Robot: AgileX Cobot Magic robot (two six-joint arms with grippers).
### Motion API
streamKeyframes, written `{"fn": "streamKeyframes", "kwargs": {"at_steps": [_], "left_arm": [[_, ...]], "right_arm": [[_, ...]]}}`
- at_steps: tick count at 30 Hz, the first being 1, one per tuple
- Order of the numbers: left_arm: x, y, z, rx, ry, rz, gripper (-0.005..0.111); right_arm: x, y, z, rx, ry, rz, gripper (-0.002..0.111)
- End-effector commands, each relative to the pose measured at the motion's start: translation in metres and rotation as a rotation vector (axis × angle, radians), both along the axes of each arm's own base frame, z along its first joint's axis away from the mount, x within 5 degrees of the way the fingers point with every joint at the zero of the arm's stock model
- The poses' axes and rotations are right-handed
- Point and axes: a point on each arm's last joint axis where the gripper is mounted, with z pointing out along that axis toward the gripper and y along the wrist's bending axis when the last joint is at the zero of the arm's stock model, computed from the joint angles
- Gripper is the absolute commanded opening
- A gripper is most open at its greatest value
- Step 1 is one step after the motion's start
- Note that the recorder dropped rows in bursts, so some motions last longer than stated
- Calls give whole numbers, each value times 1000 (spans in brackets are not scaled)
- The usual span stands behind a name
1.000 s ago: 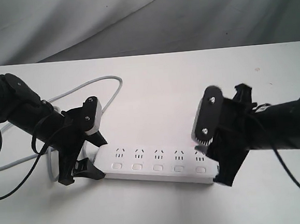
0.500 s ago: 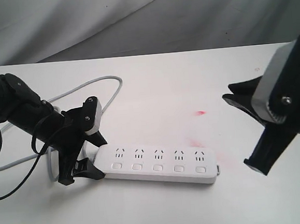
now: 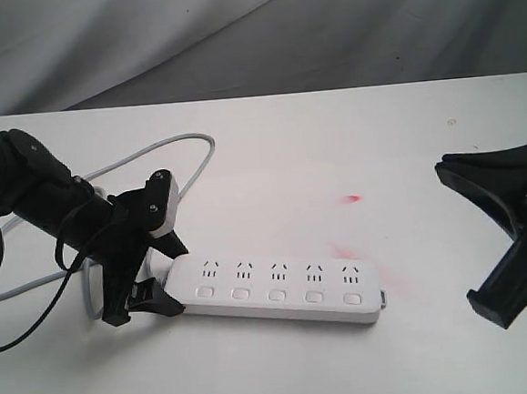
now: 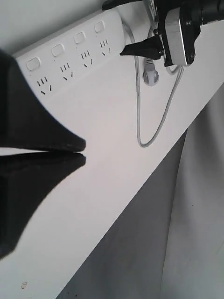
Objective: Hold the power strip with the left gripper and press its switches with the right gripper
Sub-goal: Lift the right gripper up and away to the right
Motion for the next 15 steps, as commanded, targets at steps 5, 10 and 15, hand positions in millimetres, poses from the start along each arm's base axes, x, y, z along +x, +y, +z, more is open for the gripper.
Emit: {"fn": "streamKeyframes", "kwargs": {"at_steps": [5, 10, 15], "left_arm": [[0, -2, 0, -6, 7, -1, 59], [0, -2, 0, -6, 7, -1, 59], [0, -2, 0, -6, 7, -1, 59]], "right_arm": [[-1, -3, 0, 10, -5, -19, 0], [-17, -11, 18, 51, -126, -45, 0], [-51, -39, 22, 93, -277, -174, 0]]}}
